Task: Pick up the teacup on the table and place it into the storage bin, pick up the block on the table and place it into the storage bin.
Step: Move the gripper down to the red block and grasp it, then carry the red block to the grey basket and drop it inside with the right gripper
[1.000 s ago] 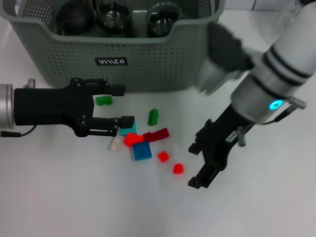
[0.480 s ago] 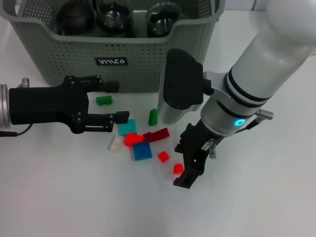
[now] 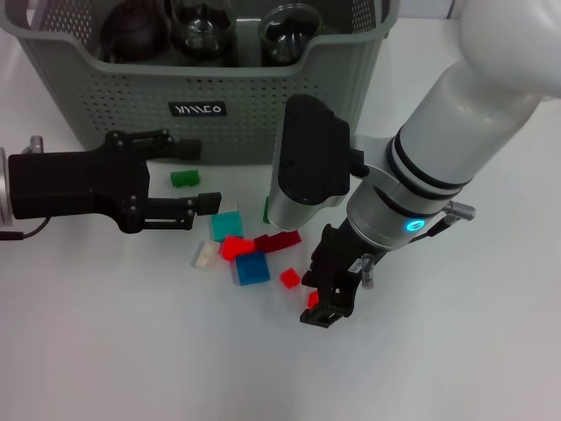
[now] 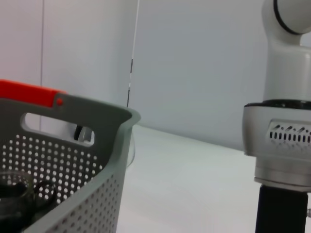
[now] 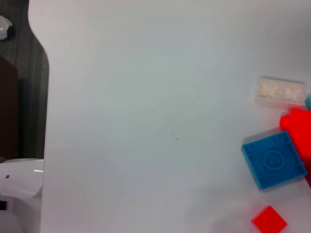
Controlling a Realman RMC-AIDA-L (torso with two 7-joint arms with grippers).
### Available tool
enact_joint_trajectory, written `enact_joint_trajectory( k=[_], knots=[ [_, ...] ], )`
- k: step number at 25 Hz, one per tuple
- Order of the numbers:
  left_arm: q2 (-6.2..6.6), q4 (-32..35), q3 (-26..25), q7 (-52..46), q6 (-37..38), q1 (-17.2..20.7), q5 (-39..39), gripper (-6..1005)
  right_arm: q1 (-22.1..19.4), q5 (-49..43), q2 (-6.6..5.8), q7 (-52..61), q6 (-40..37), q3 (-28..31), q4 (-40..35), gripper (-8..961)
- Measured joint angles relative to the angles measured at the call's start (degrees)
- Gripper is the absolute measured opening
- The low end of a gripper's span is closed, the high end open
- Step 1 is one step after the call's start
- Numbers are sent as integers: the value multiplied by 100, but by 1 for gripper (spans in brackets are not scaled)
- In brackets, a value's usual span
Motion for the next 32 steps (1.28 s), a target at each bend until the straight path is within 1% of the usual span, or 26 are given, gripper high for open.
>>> enact_joint_trajectory(
  k=[5,8,10,15,27,32],
  knots=[
    [8,-9,-4,30,-130,15,241,796,0,1,-1,97,7,-79,-2,583],
    [43,-11,-84,28,-193,21,408,796,2,-4,-7,146,9,-111,-4,478],
    [67,-40,-200,22,-198,17,497,795,3,-13,-8,167,9,-136,-5,245],
    [86,-79,-296,23,-156,15,538,797,-2,-17,-26,204,11,-121,-5,244],
    [70,-79,-304,28,-183,25,540,796,-7,-4,-34,227,-8,-121,13,256],
    [69,-79,-323,15,-183,25,540,795,-61,0,-23,236,-6,-138,-2,311]
  ],
)
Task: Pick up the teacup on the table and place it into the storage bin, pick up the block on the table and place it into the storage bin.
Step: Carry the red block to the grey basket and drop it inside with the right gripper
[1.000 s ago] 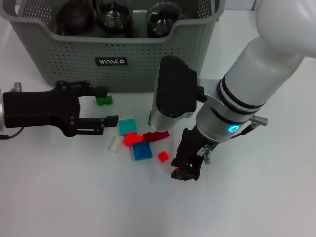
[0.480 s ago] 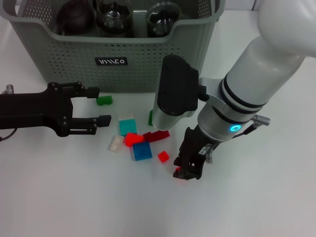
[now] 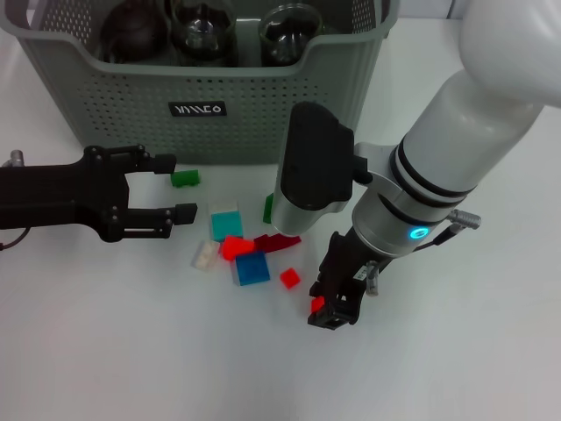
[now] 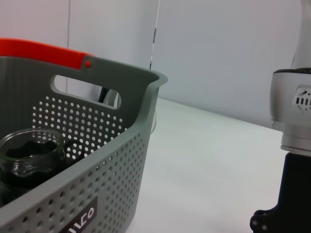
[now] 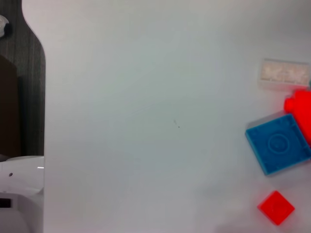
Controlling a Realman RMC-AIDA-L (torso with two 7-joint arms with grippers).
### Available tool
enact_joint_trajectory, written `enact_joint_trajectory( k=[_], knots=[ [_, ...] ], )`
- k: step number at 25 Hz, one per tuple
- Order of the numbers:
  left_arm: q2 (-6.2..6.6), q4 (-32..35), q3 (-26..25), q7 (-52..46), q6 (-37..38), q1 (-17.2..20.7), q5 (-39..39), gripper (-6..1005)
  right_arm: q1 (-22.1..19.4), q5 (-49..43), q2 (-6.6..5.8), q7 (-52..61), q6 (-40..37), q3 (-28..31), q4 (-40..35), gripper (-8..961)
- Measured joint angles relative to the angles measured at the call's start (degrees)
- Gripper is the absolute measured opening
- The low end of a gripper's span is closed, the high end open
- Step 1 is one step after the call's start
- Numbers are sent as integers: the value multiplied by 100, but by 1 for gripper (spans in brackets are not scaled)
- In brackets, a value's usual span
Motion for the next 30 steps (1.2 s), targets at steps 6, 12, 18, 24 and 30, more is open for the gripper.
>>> enact_joint_trajectory(
  k=[6,12,18,24,30],
  knots=[
    [3,-39,-85,11,24,0,0,796,-86,-12,3,91,19,-2,-107,352],
    [7,-52,-119,14,33,0,0,796,-149,-21,-27,142,24,-8,-154,234],
    [10,-53,-118,16,38,5,0,797,-272,-70,-54,152,-39,54,-356,214],
    [37,-53,-114,16,-4,59,20,796,-606,-393,-74,111,-401,767,-831,224],
    [69,-52,-114,-17,-15,185,113,796,-822,-284,-80,-265,-980,2189,-1305,234]
  ],
)
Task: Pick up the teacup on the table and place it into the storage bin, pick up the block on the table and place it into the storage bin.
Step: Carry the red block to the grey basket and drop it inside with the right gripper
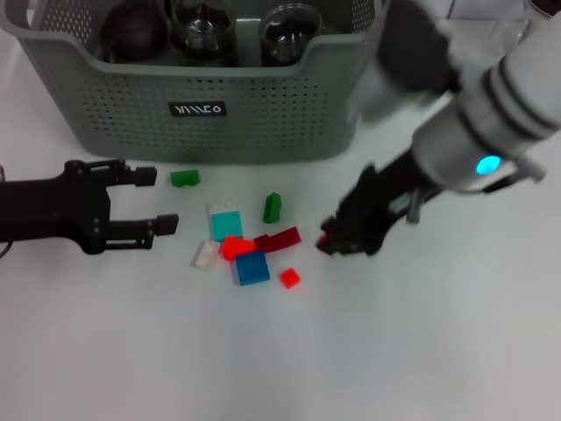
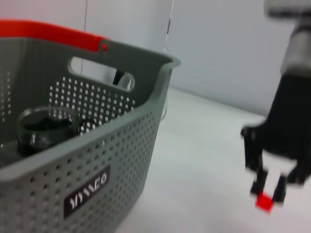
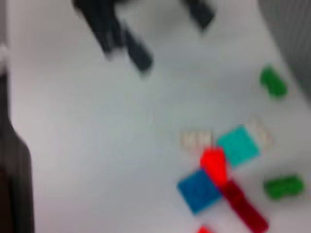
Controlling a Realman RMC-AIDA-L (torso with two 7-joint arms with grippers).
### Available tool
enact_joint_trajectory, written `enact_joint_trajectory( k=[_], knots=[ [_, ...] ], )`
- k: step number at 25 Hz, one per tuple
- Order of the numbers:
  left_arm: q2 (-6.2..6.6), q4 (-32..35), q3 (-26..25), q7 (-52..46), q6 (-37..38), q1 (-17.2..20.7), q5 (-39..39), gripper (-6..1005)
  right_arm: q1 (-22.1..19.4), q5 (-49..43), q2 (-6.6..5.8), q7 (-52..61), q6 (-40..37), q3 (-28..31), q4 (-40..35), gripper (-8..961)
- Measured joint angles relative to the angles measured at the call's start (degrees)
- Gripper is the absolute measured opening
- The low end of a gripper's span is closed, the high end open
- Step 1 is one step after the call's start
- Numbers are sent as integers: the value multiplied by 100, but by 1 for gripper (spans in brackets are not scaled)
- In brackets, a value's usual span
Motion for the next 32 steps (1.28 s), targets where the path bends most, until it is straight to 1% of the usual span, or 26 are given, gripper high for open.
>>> enact_joint_trajectory(
  k=[3,5,7,9,10,13,14,15,17,19,22,23,24,25,26,29,32],
  knots=[
    [-3,-5,-134,-26,1,52,194,796,56,357,-8,-93,-396,652,-232,239],
    [-14,-7,-258,-23,17,77,261,796,167,568,-12,-98,-652,1093,-432,243],
    [-28,-9,-310,1,30,110,272,796,356,786,-14,-87,-851,1576,-585,246],
    [-37,-9,-313,14,33,120,272,795,641,1046,-34,-63,-1033,2176,-621,249],
    [-42,-9,-313,15,34,117,277,795,832,1125,-62,-54,-1106,2504,-574,251],
    [-66,-9,-315,18,36,73,289,795,1353,1107,-188,-35,-997,3132,-338,256],
    [-74,-9,-312,22,35,56,288,795,1666,859,-288,-28,-693,3340,-112,258],
    [-80,-9,-303,27,36,39,285,796,1666,859,-288,-28,-693,3340,-112,260],
    [-92,-14,-285,34,36,7,284,797,1941,442,-348,-43,-229,3430,177,263],
    [-105,-33,-263,37,30,-39,295,797,2152,-7,-363,-121,286,3406,502,266],
    [-110,-104,-250,71,21,-122,295,797,2388,-628,-318,-256,1108,3256,1036,271],
    [-111,-128,-247,85,16,-149,295,798,2446,-768,-298,-290,1423,3154,1226,273],
    [-111,-143,-246,97,3,-177,295,798,2540,-955,-267,-317,2023,2914,1579,275],
    [-112,-147,-243,98,-1,-196,295,798,2581,-1015,-253,-313,2262,2810,1751,276],
    [-112,-148,-241,99,-4,-217,295,798,2581,-1015,-253,-313,2262,2810,1751,278],
    [-105,-150,-240,100,-4,-257,295,797,2644,-1153,-225,-317,2830,2686,2117,283],
    [-85,-150,-237,102,-7,-277,295,796,2637,-1234,-215,-359,3116,2662,2282,288]
  ],
)
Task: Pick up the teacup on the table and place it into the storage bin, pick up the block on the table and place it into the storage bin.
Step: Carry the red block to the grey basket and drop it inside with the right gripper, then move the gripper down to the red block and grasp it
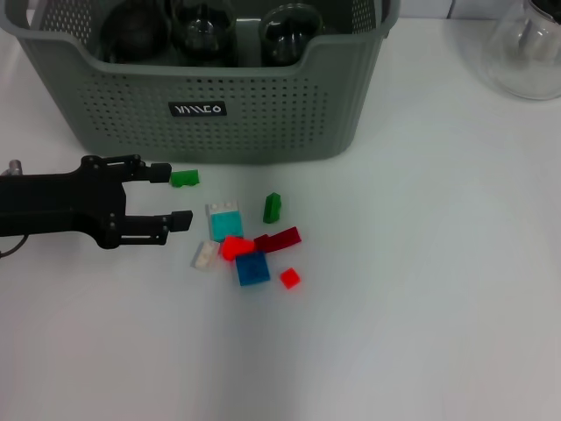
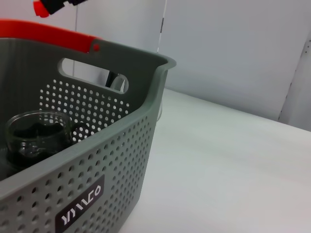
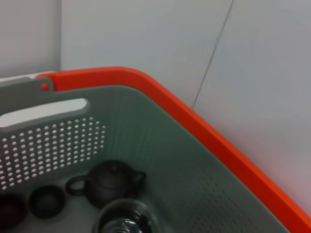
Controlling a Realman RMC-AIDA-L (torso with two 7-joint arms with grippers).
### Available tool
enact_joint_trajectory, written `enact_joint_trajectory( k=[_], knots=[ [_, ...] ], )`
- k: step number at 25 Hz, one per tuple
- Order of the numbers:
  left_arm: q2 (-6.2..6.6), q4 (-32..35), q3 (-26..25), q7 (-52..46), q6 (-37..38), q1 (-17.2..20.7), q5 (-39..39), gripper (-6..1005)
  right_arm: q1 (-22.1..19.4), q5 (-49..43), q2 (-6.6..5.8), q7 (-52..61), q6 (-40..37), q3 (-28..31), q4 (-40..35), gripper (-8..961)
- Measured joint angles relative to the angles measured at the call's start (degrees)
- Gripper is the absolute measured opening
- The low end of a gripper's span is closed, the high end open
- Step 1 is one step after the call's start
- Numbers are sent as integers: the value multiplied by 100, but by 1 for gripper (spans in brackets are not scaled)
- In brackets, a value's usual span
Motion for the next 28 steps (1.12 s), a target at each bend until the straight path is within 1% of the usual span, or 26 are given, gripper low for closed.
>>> enact_joint_trajectory(
  k=[4,9,12,13,14,16,19,20,22,25,26,27,28],
  knots=[
    [13,0,-9,1,-3,-12,-1,797,-45,17,5,-112,10,-21,10,295],
    [10,0,-8,1,-9,-29,-3,798,-46,-6,67,-132,-6,-96,-14,303],
    [9,0,-16,1,-11,-30,-5,797,-78,12,73,-121,-59,-106,-168,451],
    [7,0,-21,2,-11,-27,-5,797,-138,59,92,-120,-150,-98,-330,501],
    [7,0,-25,2,-9,-21,-6,797,-231,135,115,-122,-260,-86,-577,550],
    [7,-3,-33,2,-11,-13,-5,797,-510,434,171,-171,-593,-85,-1196,585],
    [12,-8,-44,2,-10,5,-5,796,-1082,1253,189,-316,-1364,-87,-2249,636],
    [13,-8,-45,2,-11,12,-5,796,-1301,1590,175,-375,-1668,-69,-2538,653],
    [17,-9,-44,2,-12,23,-5,796,-1706,2315,110,-524,-2300,7,-3035,688],
    [23,-9,-44,1,-11,43,-4,796,-2248,3290,-25,-730,-3383,81,-3389,686],
    [23,-9,-44,1,-18,44,-4,796,-2475,3516,-86,-772,-3919,70,-3426,685],
    [23,-9,-44,1,-33,45,-4,795,-2475,3516,-86,-772,-3919,70,-3426,685],
    [24,-9,-43,2,-60,46,-2,795,-2587,3518,-103,-781,-4217,46,-3414,684]
  ],
)
